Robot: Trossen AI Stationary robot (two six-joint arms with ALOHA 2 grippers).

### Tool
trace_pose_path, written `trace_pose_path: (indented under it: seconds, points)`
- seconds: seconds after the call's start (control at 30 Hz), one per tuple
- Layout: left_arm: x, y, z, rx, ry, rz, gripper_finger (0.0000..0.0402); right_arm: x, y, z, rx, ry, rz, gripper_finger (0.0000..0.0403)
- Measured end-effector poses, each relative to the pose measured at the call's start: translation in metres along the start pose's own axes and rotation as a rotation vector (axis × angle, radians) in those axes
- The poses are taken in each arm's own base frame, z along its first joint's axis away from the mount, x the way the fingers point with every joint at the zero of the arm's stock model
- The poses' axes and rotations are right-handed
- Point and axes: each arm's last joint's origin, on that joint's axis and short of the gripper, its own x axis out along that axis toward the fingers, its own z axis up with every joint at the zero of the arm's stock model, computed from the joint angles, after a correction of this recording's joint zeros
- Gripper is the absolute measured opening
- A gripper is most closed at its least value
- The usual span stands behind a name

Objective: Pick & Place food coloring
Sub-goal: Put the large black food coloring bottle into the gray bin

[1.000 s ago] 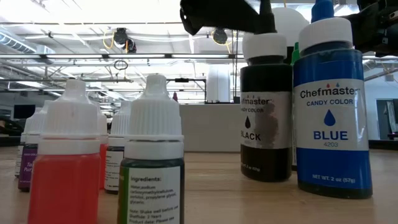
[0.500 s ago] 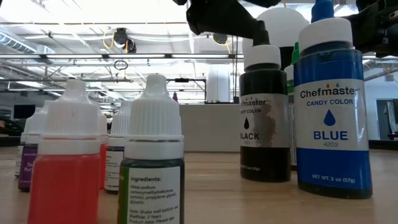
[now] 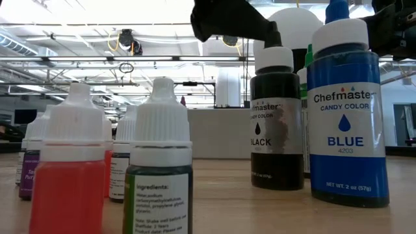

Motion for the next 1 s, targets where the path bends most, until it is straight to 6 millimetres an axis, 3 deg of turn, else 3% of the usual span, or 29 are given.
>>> trace_pose_path:
  seconds: [0.2, 0.37, 0.57, 0.8, 1.0]
  points:
    - [0.003, -0.007, -0.011, -0.005, 0.013, 0.051, 0.0294, 0.000, 0.000, 0.000, 0.000, 0.000, 0.000, 0.0000]
    - [0.010, -0.001, -0.023, -0.060, 0.040, 0.079, 0.0294, 0.000, 0.000, 0.000, 0.000, 0.000, 0.000, 0.0000]
    - [0.016, 0.001, -0.024, -0.073, 0.028, 0.064, 0.0294, 0.000, 0.000, 0.000, 0.000, 0.002, 0.000, 0.0000]
    - [0.035, -0.001, -0.039, -0.060, 0.052, 0.072, 0.0294, 0.000, 0.000, -0.001, -0.001, 0.005, 0.000, 0.0000]
    - [0.035, 0.000, -0.035, -0.049, 0.020, 0.061, 0.0294, 0.001, 0.000, -0.001, -0.001, 0.014, -0.002, 0.0000]
